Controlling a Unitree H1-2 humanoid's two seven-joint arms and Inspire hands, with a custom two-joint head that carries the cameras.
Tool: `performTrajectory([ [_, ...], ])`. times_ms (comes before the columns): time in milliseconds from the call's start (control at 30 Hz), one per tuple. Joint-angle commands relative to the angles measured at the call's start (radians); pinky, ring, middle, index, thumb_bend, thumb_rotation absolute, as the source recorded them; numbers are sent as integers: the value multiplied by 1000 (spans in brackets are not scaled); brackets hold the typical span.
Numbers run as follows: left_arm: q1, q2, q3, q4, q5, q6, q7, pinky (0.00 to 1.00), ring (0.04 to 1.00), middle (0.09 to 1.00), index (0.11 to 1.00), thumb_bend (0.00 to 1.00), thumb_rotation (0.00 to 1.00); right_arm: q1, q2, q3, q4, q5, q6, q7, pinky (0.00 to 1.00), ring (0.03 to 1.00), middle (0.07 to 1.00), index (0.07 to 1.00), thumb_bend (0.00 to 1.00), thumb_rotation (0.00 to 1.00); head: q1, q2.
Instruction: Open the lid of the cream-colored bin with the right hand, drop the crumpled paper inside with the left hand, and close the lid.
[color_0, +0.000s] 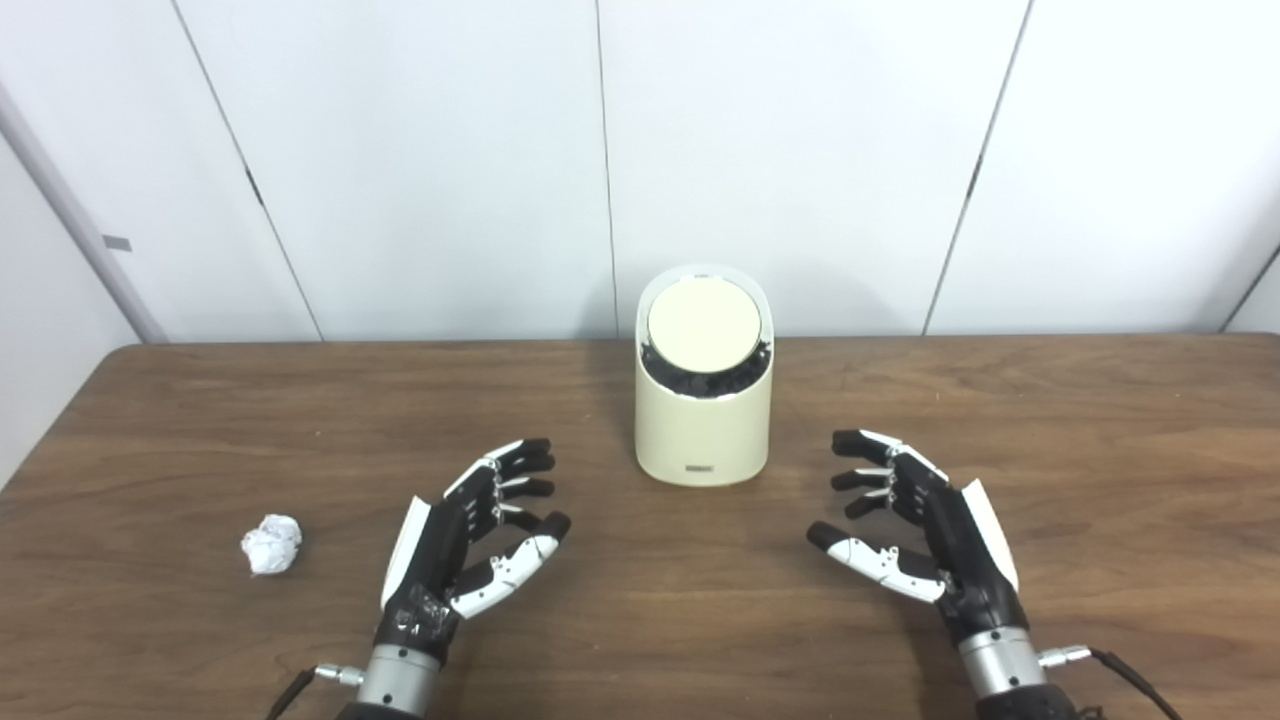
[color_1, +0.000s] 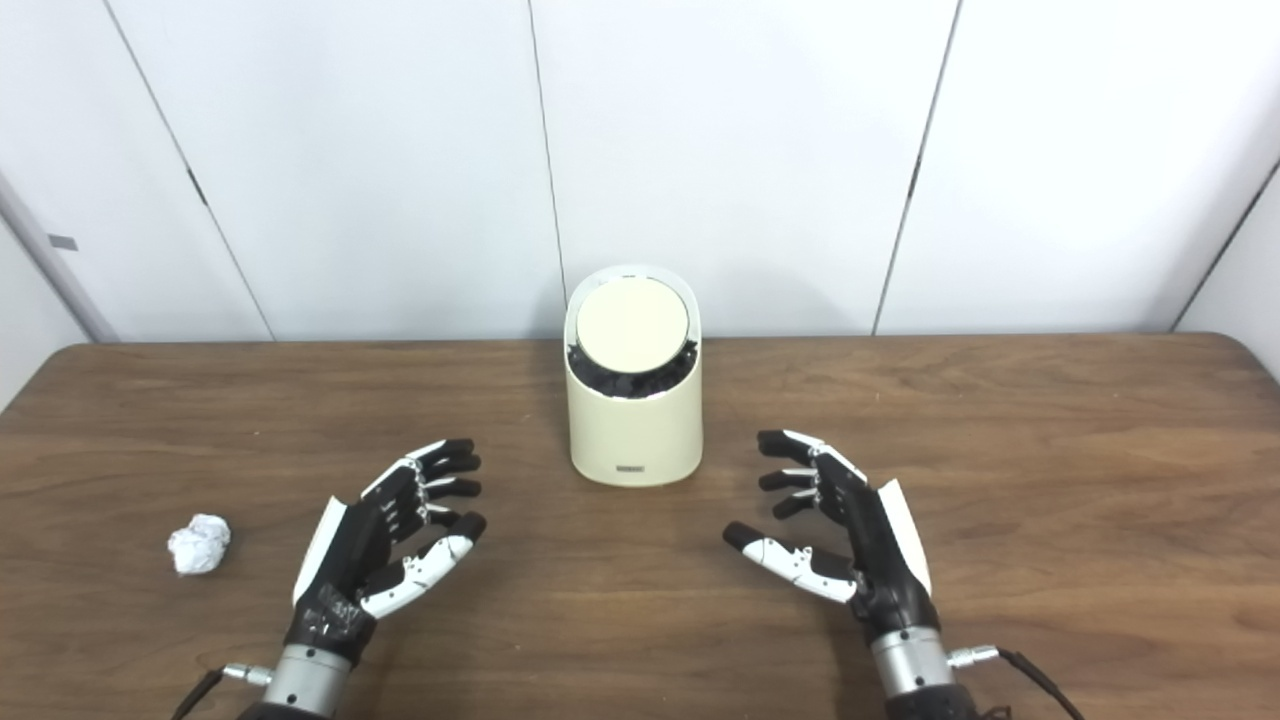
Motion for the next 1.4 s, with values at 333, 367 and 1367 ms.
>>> performTrajectory([
  [333, -19, 2, -2, -52, -25, -6, -11, 573, 726, 800, 835, 554, 295, -18, -4, 0, -22, 14, -35, 7, 519, 665, 768, 747, 570, 301, 3, 5],
  [367, -19, 2, -3, -53, -31, -4, -14, 561, 715, 801, 841, 548, 289, -17, -4, 1, -23, 12, -35, 7, 512, 659, 767, 746, 566, 288, 3, 5],
  [1367, -126, 8, 15, -95, -2, -23, -12, 570, 721, 791, 841, 543, 319, -138, -31, 4, -54, -29, 8, 22, 541, 682, 784, 776, 586, 320, -18, -143],
])
